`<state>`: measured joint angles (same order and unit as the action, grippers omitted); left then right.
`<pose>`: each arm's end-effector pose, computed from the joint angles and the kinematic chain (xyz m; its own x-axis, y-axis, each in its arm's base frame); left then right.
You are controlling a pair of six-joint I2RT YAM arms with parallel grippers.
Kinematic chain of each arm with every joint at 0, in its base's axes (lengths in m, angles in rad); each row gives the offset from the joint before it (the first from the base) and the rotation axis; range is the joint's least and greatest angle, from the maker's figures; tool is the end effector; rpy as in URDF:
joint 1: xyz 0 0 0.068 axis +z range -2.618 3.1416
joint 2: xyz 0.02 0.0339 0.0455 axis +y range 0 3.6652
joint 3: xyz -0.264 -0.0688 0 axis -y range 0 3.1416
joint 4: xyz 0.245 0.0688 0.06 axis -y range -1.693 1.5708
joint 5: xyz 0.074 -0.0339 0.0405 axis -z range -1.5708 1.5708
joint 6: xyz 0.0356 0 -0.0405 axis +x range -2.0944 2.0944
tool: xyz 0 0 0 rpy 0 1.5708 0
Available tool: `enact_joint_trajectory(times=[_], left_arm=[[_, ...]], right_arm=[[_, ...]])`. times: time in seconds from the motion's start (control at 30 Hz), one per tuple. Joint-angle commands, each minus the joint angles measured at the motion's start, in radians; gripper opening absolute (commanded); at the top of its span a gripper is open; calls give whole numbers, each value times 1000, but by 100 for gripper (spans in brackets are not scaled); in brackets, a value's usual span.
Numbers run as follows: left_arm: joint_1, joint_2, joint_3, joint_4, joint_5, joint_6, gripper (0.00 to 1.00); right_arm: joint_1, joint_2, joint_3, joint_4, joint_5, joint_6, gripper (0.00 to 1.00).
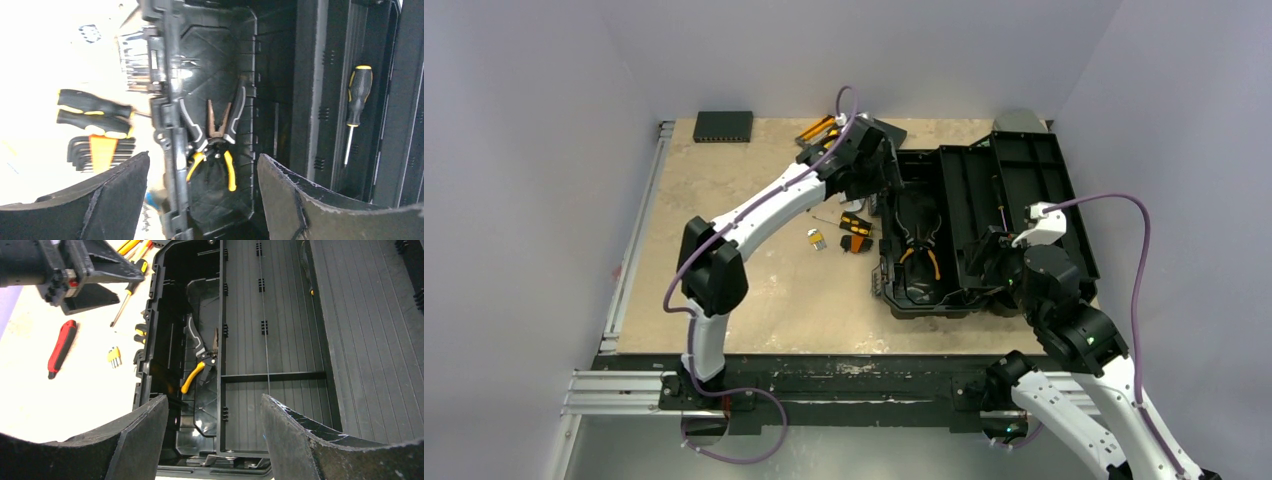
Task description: Pack the tool kit
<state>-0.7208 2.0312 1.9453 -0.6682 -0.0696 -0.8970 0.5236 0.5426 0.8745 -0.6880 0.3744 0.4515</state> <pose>0.3520 -0.3059 0.3138 -0.8057 -0.3299 -0.4920 -0.0149 0.8416 -0.5399 0.0987 0.0419 0.3490 -0.3452 0.2696 -0.8990 -0.0199 0.9555 0.2942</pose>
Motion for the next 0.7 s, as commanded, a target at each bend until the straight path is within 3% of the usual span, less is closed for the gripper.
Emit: enact_joint_trajectory(times=[0.0, 0.17, 0.27, 0.33, 0.43, 0.53, 0.67], left_arm=[[65, -178, -97, -11, -86, 50, 77], [196, -282, -329, 60, -43, -49, 82], [260, -263, -391, 63, -22, -87, 82], [285, -207, -342, 29, -15, -54, 82], [290, -74, -162, -90, 24, 144, 80], [290, 37, -7, -279, -23, 127, 79], [288, 28, -144, -141, 38, 17, 76]], right_arm=[[0, -4, -2, 24, 11, -14, 67], [1, -4, -3, 27, 14, -17, 67], [0, 4, -2, 32, 11, -16, 66], [0, 10, -5, 38, 8, -14, 66], [0, 18, -9, 51, -1, -10, 66], [0, 22, -9, 54, -7, -7, 66], [1, 25, -12, 64, -9, -5, 66]])
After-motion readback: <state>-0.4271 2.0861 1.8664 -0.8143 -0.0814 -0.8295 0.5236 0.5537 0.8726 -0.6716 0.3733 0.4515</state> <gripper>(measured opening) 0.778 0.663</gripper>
